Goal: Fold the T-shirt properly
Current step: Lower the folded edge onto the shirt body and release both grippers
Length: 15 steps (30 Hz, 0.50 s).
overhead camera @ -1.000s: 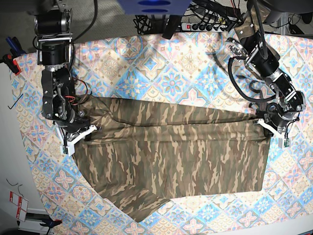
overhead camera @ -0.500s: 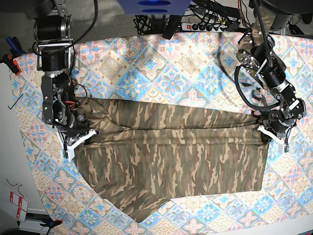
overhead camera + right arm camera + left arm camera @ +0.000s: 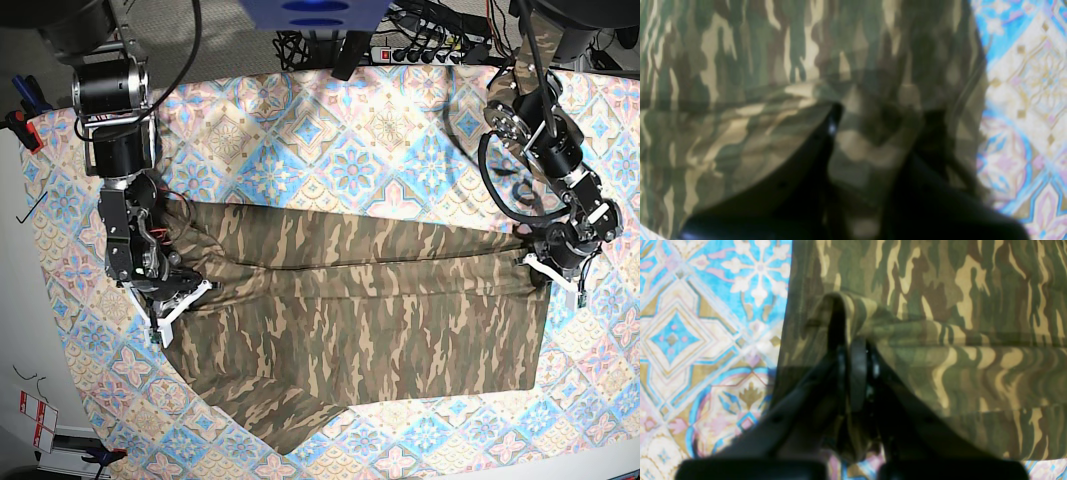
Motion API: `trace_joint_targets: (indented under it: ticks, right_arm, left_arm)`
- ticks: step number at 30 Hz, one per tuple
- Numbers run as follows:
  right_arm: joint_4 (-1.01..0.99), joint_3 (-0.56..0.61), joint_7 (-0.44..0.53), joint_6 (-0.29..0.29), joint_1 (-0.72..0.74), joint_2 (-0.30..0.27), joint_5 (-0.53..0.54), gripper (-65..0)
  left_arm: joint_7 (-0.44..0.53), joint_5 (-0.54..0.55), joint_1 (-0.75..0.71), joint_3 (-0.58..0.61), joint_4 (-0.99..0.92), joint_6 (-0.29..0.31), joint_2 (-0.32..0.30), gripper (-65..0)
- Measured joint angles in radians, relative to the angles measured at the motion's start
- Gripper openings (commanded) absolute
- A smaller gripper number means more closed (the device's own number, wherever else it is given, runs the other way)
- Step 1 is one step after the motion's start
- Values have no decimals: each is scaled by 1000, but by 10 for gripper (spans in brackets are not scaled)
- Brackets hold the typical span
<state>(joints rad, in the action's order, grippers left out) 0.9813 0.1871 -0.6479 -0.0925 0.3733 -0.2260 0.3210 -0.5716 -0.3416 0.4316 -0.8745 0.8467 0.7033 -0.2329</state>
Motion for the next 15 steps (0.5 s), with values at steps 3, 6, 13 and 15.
trace_joint_targets:
  ticks: [3,6,13,15]
  right_arm:
    - [0,13,1,0,9,-2,-1,-648]
    - [-1,91,9,0,35,-6,-3,-648]
    - [-1,140,11,-3,58,4,-142,-646]
    - [-1,139,8,-3,56,2,-156,-624]
  left_arm:
    - [0,0,1,0,0,0,0,-650]
    - [43,-2,0,0,0,0,0,-634]
    - [122,-1,-3,0,0,-7,0,-499]
    - [165,0,-3,0,0,-8,0,-454]
